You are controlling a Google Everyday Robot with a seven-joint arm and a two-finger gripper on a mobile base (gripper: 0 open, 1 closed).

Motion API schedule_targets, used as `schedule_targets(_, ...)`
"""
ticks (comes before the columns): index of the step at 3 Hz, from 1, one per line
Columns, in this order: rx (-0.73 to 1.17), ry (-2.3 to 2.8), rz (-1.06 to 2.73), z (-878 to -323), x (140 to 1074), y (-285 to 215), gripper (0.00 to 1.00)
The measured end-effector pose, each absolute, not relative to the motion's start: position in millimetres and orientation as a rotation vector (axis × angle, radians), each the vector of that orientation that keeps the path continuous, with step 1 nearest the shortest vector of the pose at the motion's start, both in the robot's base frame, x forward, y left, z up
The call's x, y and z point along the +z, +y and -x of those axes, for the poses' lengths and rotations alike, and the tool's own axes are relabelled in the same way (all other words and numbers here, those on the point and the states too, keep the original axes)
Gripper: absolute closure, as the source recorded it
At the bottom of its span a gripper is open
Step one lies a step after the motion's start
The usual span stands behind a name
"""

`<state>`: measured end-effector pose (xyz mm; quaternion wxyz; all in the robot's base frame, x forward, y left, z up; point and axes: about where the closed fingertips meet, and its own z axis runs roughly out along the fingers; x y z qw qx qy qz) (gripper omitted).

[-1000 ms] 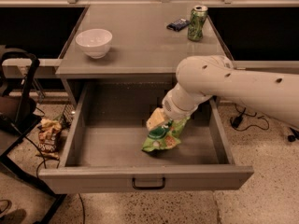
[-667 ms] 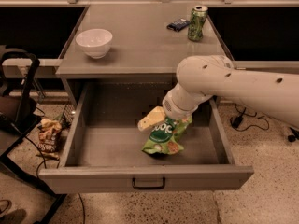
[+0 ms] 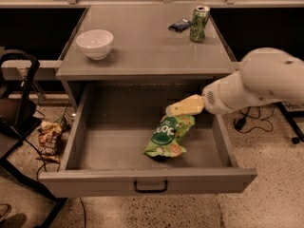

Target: Place green rice chip bag into top drawer

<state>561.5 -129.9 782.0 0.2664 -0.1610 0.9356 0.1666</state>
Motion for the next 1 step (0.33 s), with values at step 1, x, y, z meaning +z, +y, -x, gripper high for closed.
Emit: schedule_targets(1,0.474,2.373,0.321,-550.8,818.8,-178.0,0.0)
